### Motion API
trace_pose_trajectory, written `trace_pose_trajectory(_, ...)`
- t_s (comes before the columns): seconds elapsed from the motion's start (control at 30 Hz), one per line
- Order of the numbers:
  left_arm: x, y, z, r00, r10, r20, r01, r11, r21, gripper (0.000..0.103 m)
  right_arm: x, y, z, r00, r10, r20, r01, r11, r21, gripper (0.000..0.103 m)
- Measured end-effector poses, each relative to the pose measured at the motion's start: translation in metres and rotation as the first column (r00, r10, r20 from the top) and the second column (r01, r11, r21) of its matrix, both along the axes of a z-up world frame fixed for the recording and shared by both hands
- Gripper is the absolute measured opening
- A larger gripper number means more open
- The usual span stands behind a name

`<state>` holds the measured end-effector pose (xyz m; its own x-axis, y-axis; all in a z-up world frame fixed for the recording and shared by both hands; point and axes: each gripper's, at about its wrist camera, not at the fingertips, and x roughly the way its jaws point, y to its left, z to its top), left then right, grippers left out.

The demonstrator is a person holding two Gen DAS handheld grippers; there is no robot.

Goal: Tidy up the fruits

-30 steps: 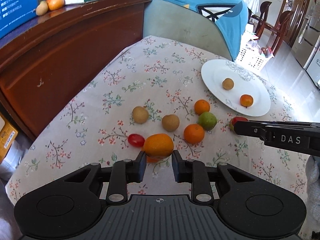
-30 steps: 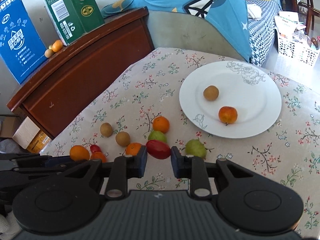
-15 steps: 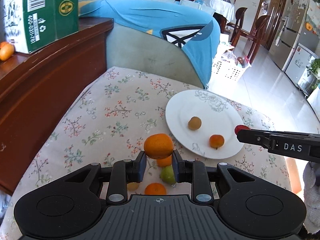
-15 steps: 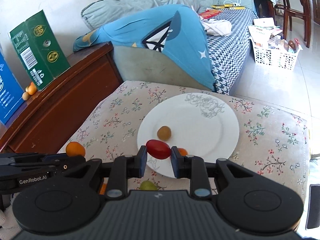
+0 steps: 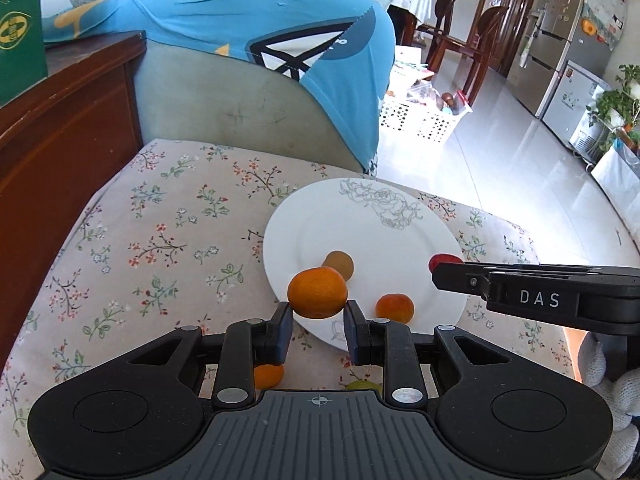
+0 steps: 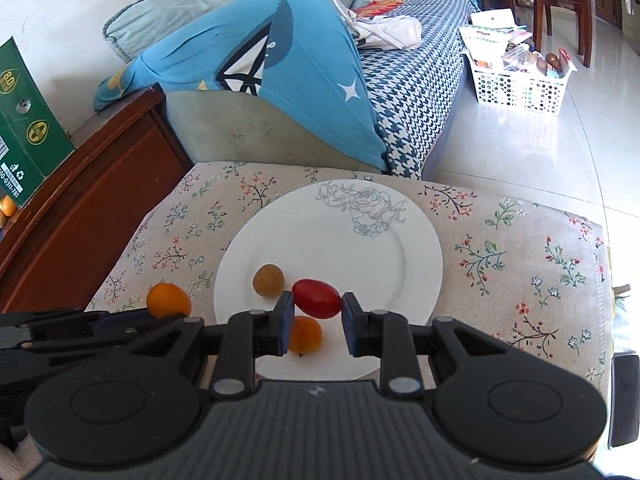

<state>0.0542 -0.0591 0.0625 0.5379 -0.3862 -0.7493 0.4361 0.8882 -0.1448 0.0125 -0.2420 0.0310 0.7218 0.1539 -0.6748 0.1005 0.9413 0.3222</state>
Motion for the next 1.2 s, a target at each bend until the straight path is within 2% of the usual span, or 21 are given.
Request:
trace_pose_trajectory(0.27, 0.016, -0.017, -0.020, 0.998, -0.029, -0.050, 0.030, 0.999, 0.023, 0.025, 0.010, -0.005, -0.011, 0.999, -0.027, -0.041, 0.028, 0.999, 0.017, 0.026)
trace_pose_trajectory(0.37, 0.020, -0.023, -0.024, 0.997, -0.040, -0.066, 0.041, 0.999, 0.021, 0.026, 0.013, -0.008, -0.014, 0.997, -0.050, -0.051, 0.051, 0.998, 0.032, 0.029)
trace_pose_trajectory(0.5, 0.022, -0.029, -0.023, 0.997, -0.047, -0.059, 0.048, 0.999, 0.023, 0.028, 0.013, -0.009, -0.013, 0.997, -0.063, -0.044, 0.065, 0.997, 0.042, 0.029)
trace_pose_trajectory(0.53, 0.022, -0.029, -0.021, 0.997, -0.049, -0.057, 0.050, 0.999, 0.019, 0.031, 0.013, -0.010, -0.012, 0.997, -0.062, -0.041, 0.064, 0.997, 0.047, 0.029)
trace_pose_trajectory(0.63, 0.021, -0.030, -0.013, 0.998, -0.043, -0.034, 0.044, 0.999, 0.020, 0.049, 0.011, -0.010, -0.008, 0.998, -0.059, -0.029, 0.060, 0.997, 0.050, 0.030)
trace_pose_trajectory(0.73, 0.020, -0.028, -0.002, 0.999, -0.038, -0.014, 0.038, 0.999, 0.024, 0.053, 0.009, -0.008, -0.003, 0.998, -0.053, -0.014, 0.054, 0.997, 0.047, 0.035)
trace_pose_trajectory(0.83, 0.019, -0.020, 0.009, 1.000, -0.013, -0.012, 0.013, 1.000, 0.023, 0.064, 0.006, -0.006, 0.002, 0.999, -0.049, -0.003, 0.049, 0.997, 0.057, 0.037)
trace_pose_trajectory(1.07, 0.014, 0.014, 0.027, 0.998, 0.060, -0.016, -0.059, 0.998, 0.013, 0.070, -0.006, 0.010, 0.011, 1.000, -0.002, 0.018, 0.001, 0.999, 0.041, 0.041)
trace_pose_trajectory(1.2, 0.006, 0.037, 0.033, 0.996, 0.087, -0.020, -0.087, 0.996, -0.001, 0.070, -0.014, 0.020, 0.012, 0.999, 0.029, 0.019, -0.030, 0.998, 0.048, 0.041)
